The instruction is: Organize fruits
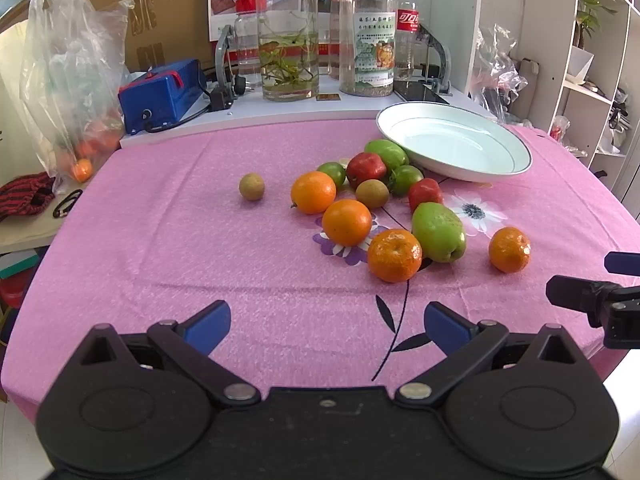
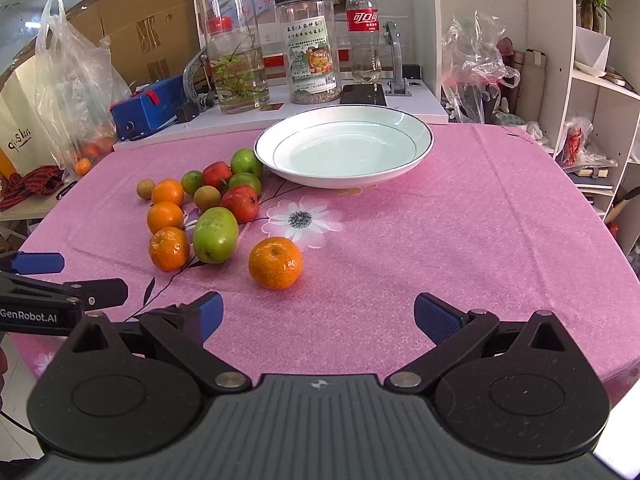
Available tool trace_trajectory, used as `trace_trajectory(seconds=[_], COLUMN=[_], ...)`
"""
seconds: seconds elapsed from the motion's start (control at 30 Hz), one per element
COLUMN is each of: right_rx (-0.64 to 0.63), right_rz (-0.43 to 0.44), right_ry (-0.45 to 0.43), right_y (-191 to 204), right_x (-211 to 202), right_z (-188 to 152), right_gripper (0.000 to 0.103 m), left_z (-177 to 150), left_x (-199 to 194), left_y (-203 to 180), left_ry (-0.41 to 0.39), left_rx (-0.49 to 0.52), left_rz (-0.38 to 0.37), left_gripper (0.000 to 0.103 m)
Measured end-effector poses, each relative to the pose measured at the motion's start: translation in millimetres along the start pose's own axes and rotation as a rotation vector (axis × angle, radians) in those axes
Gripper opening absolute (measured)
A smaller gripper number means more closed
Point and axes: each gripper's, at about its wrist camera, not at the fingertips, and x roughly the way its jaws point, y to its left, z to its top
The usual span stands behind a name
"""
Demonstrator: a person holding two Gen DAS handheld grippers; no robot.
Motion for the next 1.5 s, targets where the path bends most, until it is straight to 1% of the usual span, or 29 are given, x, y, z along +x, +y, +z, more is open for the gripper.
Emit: trace_trajectory(seconds=[0.17,0.3,0.4,0.57,0.7,0.87,1.0,1.1,1.17,1.23,1.4,1.5], right_rx=[-0.001,-0.003,-0.019,-0.069,-0.093,-0.134,-0.163,-0.173,-0.174,-0.172,-0.170,-0.169], right_rz=[0.003,0.014,0.031,0.065,0.100,0.125,0.140,0.144,0.145,0.146,0.145,0.146], right_ry=[0.007,0.009,0.003,-0.040,-0.047,-0.027,-0.014,-0.001,0.005,0.012,0.020,0.020], right_y=[1,0,3,7,8,12,16,17,16,16,16,16], right_x=[3,6,9,14,22,32,36,38,40,42,46,46], right_z=[2,1,2,4,10,13,13,13,12,13,13,14], right_gripper=[0.103,0.103,0.103,0.103,0.103,0.103,0.103,0.097,0.089,0.086,0.083,0.079], left_z=[1,2,3,12,21,27,30,32,33,34,36,37], left_x=[4,7,9,9,11,24,33,37,41,44,49,51], left_y=[1,1,4,11,10,1,-3,-4,-3,-3,-4,-5], left_ry=[0.011,0.016,0.015,-0.014,-0.037,-0.007,0.014,0.019,0.029,0.034,0.040,0.047], left_rx=[0.001,0.010,0.012,0.011,0.012,0.058,0.069,0.074,0.071,0.068,0.068,0.070], left_rz=[-0.001,0.012,0.000,-0.074,-0.142,-0.194,-0.233,-0.248,-0.260,-0.265,-0.267,-0.275], left_gripper=[0.103,0.103,0.103,0.103,0.103,0.103,0.103,0.103,0.103,0.103,0.103,0.103])
